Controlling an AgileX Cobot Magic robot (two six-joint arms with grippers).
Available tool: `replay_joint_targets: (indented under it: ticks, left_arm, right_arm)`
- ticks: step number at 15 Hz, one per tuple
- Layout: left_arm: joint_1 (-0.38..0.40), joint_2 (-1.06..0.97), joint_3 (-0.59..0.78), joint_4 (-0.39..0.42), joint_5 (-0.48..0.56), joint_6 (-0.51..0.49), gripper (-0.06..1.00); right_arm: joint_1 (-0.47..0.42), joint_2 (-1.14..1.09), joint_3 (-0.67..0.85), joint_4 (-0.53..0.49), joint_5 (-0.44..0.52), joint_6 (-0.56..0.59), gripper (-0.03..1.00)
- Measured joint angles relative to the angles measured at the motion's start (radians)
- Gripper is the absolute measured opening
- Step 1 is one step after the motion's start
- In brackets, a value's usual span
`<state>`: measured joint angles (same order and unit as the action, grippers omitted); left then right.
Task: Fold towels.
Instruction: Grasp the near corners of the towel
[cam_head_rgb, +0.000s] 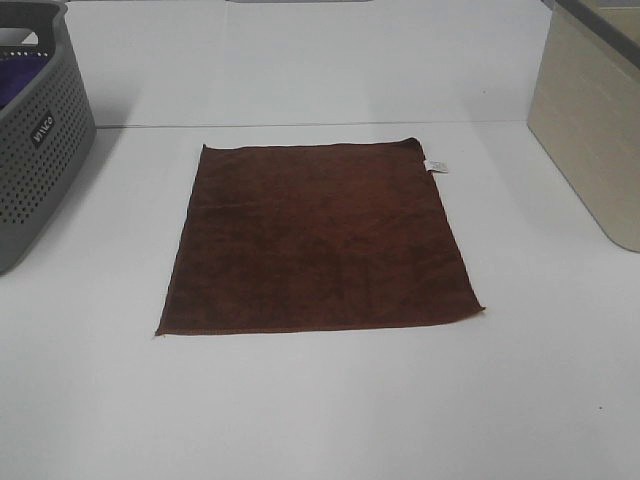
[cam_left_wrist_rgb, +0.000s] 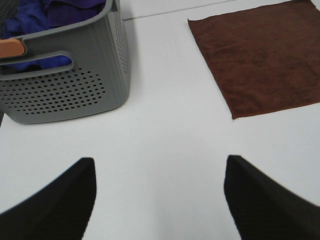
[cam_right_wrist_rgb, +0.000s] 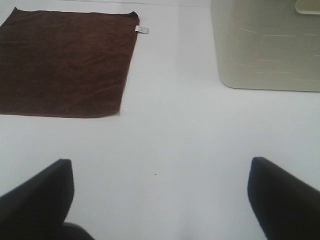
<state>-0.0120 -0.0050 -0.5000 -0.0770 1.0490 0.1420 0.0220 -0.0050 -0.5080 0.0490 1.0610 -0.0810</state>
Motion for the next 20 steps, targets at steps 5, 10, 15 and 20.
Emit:
replay_joint_targets:
  ticks: [5, 10, 15, 20]
  left_arm:
    - [0.000, 0.000, 0.000, 0.000, 0.000, 0.000, 0.67]
    - [0.000, 0.000, 0.000, 0.000, 0.000, 0.000, 0.67]
    - [0.000, 0.000, 0.000, 0.000, 0.000, 0.000, 0.67]
    - [0.000, 0.000, 0.000, -0.001, 0.000, 0.000, 0.67]
  right_arm:
    - [0.000, 0.000, 0.000, 0.000, 0.000, 0.000, 0.90]
    - [0.000, 0.000, 0.000, 0.000, 0.000, 0.000, 0.90]
    - [0.000, 0.000, 0.000, 0.000, 0.000, 0.000, 0.90]
    - [0.000, 0.000, 0.000, 0.000, 0.000, 0.000, 0.90]
